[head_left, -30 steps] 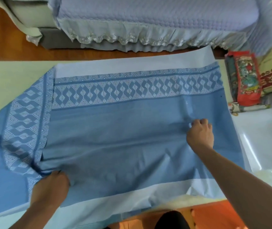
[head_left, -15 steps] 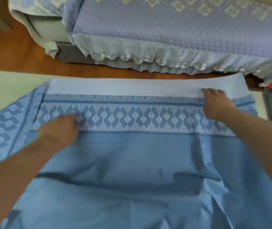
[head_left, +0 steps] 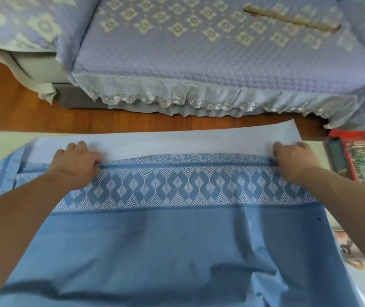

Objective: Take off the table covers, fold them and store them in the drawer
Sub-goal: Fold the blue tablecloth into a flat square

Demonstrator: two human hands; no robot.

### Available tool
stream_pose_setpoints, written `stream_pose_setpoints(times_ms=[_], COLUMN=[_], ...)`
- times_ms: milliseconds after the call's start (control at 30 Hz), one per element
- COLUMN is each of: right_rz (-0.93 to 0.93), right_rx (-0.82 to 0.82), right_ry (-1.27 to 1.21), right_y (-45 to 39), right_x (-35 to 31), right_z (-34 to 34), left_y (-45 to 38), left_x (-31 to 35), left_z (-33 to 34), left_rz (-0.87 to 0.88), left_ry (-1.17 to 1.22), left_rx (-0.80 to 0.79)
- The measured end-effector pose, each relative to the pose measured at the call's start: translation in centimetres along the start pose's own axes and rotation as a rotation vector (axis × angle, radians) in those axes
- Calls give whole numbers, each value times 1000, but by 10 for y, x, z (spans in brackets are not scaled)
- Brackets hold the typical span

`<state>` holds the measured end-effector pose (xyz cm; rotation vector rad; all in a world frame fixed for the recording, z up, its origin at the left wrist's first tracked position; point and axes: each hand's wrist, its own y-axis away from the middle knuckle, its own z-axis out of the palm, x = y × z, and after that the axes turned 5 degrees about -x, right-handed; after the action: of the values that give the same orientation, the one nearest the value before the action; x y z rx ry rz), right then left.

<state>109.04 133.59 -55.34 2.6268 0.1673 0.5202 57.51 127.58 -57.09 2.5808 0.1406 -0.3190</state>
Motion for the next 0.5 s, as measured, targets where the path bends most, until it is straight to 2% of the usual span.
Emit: stream_pose_setpoints(times_ms=[67, 233, 333, 400, 467, 500], right_rz=[67, 134, 188, 227, 244, 241], right_rx=[82, 355, 375, 331, 301, 293], right_ry=[22, 257, 326, 224, -104, -294], right_y=[-2, -36, -56, -67, -67, -60], right_x=[2, -9, -14, -19, -35, -47], right_z=[-9, -50, -71, -64, -44, -32], left_y=[2, -16, -29, -37, -36, -29], left_x=[1, 4, 11, 19, 30, 37], left_z=[-4, -22, -32, -29, -14, -5], left_rz=[-12, -244, -297, -274, -225, -192], left_ry=[-4, 337, 460, 624, 756, 736], left_rx=[63, 206, 256, 208, 142, 131])
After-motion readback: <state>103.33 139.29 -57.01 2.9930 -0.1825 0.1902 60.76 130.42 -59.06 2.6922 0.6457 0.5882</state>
